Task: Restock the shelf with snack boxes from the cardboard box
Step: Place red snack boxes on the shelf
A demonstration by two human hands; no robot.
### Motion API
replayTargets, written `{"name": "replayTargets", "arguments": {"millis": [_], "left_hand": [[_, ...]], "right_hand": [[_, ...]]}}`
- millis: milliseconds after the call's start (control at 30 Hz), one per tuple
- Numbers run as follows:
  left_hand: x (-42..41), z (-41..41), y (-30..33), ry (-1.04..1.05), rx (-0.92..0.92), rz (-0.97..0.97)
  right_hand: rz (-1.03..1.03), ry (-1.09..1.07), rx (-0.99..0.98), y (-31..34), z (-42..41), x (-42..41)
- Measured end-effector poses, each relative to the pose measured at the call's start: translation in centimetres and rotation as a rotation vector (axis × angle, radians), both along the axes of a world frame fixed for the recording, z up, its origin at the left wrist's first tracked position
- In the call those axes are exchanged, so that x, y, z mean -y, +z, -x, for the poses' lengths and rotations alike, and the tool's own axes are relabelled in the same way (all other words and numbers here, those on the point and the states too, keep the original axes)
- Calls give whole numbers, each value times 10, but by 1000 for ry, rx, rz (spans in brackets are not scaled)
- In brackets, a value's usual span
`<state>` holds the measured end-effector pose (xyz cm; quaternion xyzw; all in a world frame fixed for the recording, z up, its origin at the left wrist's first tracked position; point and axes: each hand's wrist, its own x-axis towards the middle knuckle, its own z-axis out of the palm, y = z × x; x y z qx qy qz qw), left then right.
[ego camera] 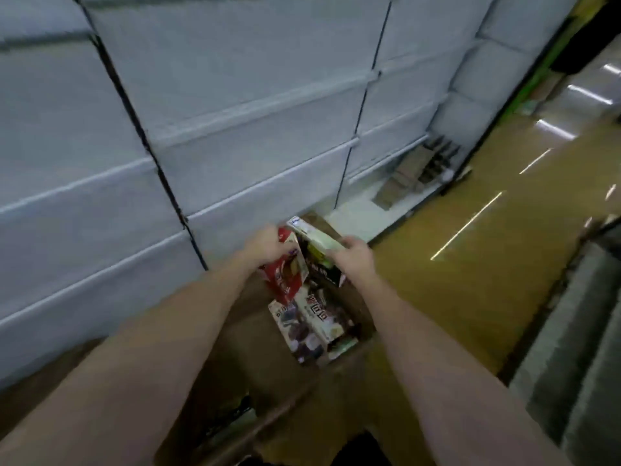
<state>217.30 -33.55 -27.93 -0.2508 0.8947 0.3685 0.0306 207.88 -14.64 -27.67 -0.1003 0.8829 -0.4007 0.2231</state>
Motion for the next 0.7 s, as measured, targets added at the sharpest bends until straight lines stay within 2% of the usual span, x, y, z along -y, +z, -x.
{"name": "replayTargets", "arguments": {"millis": [233,400,500,700], "left_hand": [[-80,118,92,-66,-123,90],[-179,214,145,-75,-192,111],[-244,267,156,-123,-247,60],[-363,352,157,-250,-294,84]], "right_hand": [[207,-148,-112,77,105,-81],[273,-292,-188,112,181,-177],[314,-381,-224,119,223,-247],[356,-618,-220,128,273,-375]]}}
